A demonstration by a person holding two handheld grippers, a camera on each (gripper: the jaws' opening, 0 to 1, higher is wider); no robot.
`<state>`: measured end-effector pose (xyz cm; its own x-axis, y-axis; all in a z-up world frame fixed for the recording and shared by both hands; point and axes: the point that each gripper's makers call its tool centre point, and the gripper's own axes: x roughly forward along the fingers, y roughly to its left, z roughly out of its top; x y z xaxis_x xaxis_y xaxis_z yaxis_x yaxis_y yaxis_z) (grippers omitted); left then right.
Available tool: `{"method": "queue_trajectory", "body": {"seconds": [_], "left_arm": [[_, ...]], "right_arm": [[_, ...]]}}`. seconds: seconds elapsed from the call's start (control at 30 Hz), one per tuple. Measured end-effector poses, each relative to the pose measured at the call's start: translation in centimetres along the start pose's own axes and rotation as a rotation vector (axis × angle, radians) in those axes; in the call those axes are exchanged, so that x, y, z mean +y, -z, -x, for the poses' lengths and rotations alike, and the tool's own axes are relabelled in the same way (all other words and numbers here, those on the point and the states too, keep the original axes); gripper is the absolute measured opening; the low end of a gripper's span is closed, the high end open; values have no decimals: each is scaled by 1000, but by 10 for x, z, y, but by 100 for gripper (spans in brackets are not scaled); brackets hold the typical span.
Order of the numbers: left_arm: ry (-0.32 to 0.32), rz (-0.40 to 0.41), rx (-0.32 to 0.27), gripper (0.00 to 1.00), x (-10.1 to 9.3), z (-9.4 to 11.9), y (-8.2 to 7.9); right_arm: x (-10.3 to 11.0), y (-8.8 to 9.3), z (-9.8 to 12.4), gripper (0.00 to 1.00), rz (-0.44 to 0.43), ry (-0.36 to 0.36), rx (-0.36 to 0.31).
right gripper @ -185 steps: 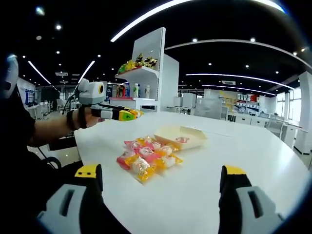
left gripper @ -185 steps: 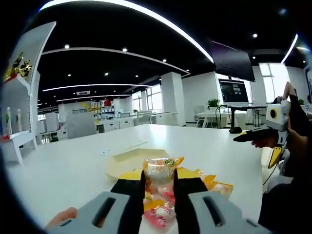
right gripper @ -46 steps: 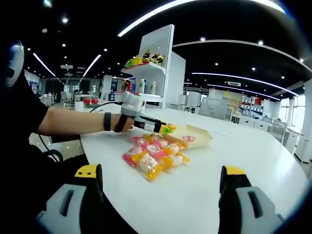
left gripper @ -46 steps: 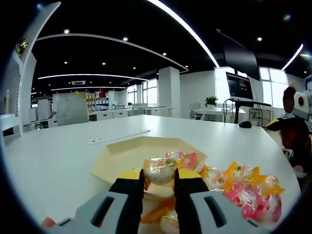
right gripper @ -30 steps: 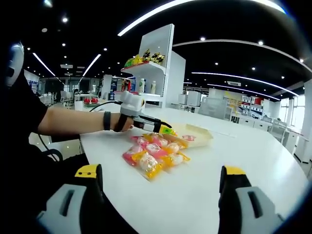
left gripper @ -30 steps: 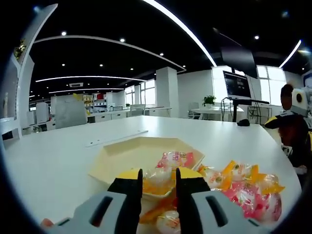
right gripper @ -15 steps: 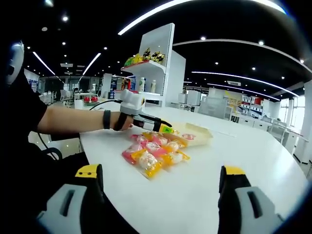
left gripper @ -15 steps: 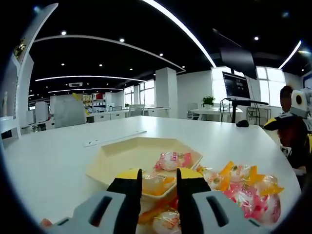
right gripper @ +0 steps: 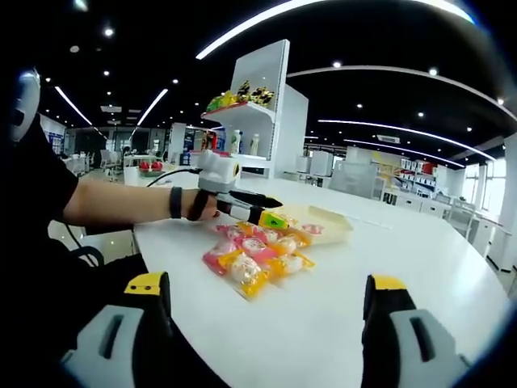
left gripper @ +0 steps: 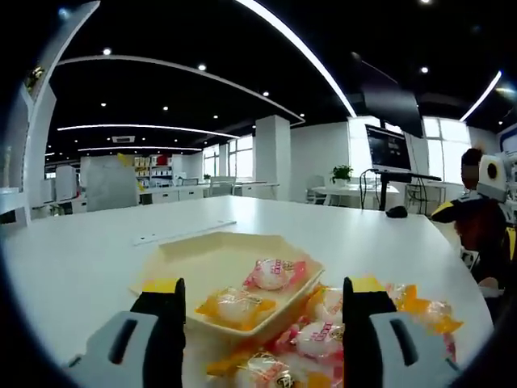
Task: Pick up the marshmallows scattered on the table and place them into the bowl on the table
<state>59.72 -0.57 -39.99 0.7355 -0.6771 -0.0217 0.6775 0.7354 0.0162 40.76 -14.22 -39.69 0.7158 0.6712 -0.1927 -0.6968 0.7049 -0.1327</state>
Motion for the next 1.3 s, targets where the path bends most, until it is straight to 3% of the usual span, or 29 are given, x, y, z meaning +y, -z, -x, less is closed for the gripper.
{"method": "queue_trajectory", "body": {"seconds": [0.23,0.4,0.63,0.77,0.87,1.0,1.17,1.3], "left_arm": [[-7,-21,-41,92,-9,15,-18],[23,-24,-49,95,-26,28,-18],[-23,-91,-50,95,-37,57,-21],[-40,-83,-71,95,-40,75,-23],[-88,-119,-70,95,-34,93,-20],[-107,-93,-70,95,-38,118,-19],[-123,-154,-45,95,-47,139,-12],[-115,-98,-38,95,-54,155,-8]], "right_arm": [[0,-1,-1,96,1,0,1],[1,0,-2,97,2,-1,2],[3,-1,-3,97,4,-2,8],[3,-10,1,97,-26,-11,-25],[-1,-9,3,97,-18,3,-24],[-6,-8,6,97,-12,16,-16],[-14,-14,6,97,-9,25,-36],[-16,-19,5,97,3,34,-45]]}}
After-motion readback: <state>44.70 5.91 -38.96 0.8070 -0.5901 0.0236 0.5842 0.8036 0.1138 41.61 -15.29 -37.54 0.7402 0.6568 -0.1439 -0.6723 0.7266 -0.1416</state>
